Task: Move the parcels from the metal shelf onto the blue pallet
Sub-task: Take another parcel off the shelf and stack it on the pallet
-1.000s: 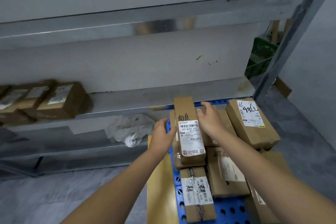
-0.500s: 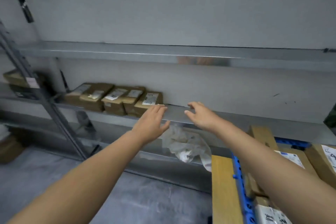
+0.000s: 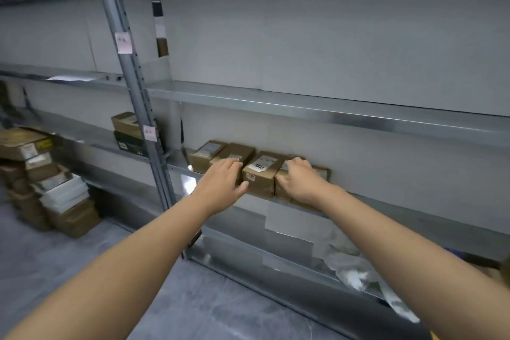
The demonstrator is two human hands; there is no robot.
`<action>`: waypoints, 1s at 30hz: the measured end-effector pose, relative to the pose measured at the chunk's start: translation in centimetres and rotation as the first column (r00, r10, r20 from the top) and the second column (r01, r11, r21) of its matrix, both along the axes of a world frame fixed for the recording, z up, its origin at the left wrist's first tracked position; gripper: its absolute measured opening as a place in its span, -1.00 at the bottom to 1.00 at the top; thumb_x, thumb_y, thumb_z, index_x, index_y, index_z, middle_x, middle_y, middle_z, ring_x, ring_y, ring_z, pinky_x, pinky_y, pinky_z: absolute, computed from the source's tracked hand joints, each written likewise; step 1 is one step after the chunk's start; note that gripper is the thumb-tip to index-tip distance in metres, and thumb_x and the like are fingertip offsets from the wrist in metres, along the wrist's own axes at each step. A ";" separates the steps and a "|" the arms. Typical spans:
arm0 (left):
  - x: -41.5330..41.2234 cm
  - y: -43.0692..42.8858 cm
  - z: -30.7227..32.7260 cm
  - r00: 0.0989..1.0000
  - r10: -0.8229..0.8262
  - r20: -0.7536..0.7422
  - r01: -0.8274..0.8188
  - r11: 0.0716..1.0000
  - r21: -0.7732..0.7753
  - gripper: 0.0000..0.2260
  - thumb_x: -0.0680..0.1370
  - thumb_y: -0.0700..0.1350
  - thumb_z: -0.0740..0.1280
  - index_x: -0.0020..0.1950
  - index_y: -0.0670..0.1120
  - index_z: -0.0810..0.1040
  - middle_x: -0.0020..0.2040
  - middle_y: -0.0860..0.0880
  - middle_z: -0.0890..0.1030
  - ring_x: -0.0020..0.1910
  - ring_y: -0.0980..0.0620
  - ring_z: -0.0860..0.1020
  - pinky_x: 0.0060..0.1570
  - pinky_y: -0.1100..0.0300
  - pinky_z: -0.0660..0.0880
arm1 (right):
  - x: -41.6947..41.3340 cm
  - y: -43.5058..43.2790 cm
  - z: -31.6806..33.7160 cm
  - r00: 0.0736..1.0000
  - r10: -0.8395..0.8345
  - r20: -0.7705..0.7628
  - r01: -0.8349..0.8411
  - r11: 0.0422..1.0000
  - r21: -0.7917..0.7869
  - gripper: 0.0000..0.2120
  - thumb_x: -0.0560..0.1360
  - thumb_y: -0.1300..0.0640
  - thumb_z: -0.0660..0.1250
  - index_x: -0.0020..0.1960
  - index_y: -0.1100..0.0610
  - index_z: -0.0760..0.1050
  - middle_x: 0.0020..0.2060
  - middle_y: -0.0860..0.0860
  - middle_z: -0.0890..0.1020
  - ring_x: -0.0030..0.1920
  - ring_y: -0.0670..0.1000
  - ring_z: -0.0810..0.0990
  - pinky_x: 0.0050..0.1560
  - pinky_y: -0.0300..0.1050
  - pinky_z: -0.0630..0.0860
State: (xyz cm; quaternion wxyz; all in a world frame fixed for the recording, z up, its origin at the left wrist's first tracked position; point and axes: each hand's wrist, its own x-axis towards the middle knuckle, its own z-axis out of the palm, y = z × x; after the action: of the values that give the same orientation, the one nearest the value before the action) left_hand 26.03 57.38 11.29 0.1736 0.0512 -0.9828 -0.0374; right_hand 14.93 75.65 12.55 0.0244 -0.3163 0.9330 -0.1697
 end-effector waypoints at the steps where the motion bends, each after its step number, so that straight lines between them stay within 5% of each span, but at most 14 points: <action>1: 0.3 -1.2 -0.2 1.000 0.007 0.000 -0.007 1.000 -0.006 -0.51 0.60 0.08 0.21 0.46 -0.14 0.34 0.44 -0.08 0.39 0.44 -0.01 0.31 0.44 0.13 0.17 | 0.3 -1.5 0.1 1.000 0.022 -0.011 -0.021 1.000 0.017 -0.57 0.57 -0.01 0.13 0.33 0.24 0.37 0.28 0.18 0.41 0.33 0.19 0.32 0.33 0.09 0.33; 12: -2.2 -10.9 -2.6 0.993 0.101 0.067 -0.098 0.994 -0.046 -0.49 0.60 0.12 0.19 0.49 -0.11 0.31 0.47 -0.06 0.37 0.46 0.01 0.30 0.46 0.12 0.17 | -4.0 -11.5 -1.4 0.990 0.138 -0.005 -0.136 0.984 0.114 -0.58 0.59 -0.02 0.14 0.34 0.21 0.36 0.27 0.15 0.41 0.31 0.17 0.35 0.29 0.07 0.35; 30: -18.4 -24.6 -4.6 0.972 0.206 0.116 -0.204 0.979 -0.031 -0.52 0.62 0.08 0.18 0.49 -0.10 0.30 0.46 -0.05 0.38 0.45 0.01 0.30 0.46 0.13 0.17 | -21.7 -26.3 -5.3 0.971 0.193 0.138 -0.197 0.980 0.016 -0.50 0.59 0.02 0.17 0.46 0.22 0.24 0.39 0.14 0.35 0.40 0.15 0.30 0.39 0.08 0.30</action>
State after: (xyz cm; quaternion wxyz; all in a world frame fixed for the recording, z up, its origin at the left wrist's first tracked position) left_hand 7.66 32.82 6.69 0.1183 0.1528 -0.9811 -0.0071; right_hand -6.75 49.36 7.20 0.1092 -0.3939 0.8959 -0.1740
